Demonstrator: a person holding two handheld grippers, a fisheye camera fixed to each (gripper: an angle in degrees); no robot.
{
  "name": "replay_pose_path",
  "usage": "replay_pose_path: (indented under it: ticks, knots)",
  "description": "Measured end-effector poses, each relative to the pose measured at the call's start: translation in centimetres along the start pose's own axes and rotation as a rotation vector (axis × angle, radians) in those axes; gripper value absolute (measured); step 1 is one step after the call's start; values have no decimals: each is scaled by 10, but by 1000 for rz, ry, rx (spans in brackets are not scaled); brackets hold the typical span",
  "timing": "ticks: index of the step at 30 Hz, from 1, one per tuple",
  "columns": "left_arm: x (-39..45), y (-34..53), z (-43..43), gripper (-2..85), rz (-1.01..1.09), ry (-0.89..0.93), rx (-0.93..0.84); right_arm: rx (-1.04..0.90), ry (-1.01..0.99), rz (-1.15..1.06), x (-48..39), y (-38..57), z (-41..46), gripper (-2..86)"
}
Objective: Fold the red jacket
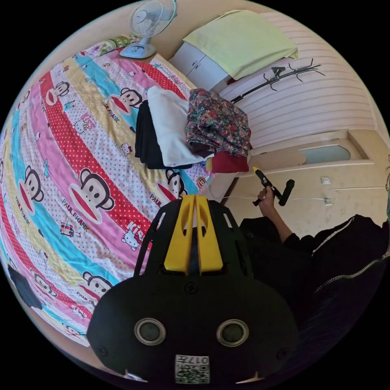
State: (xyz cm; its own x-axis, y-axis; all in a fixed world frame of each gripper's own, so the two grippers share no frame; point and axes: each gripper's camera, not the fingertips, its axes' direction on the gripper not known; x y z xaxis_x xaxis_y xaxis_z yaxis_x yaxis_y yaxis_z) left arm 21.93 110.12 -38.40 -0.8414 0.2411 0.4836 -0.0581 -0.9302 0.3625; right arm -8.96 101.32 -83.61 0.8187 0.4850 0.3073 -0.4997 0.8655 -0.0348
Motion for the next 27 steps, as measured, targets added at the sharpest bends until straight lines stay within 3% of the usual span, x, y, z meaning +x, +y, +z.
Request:
replay_pose_path:
  ticks: [2, 5, 8, 12, 20, 24, 27]
  knots:
    - [-8, -5, -6, 14, -81, 22, 31, -55, 23, -136, -25, -18, 8, 33]
    - [-17, -28, -7, 34, -134, 182, 74, -54, 31, -78, -29, -38, 15, 31]
    - [-1, -61, -6, 64, -77, 146, 79, -18, -98, -80, -40, -65, 14, 28]
    - [13, -104, 32, 158, 71, 76, 97, 44, -62, -112, -66, -103, 11, 24]
    - [-50, -167, 147, 145, -94, 19, -65, 16, -188, -21, -32, -154, -9, 1]
    - [-69, -193, 165, 134, -206, 161, -52, -3, -212, -58, -24, -168, -26, 0]
    - [-65, -212, 171, 136, -248, 221, -42, -13, -128, -210, -34, -182, -36, 8]
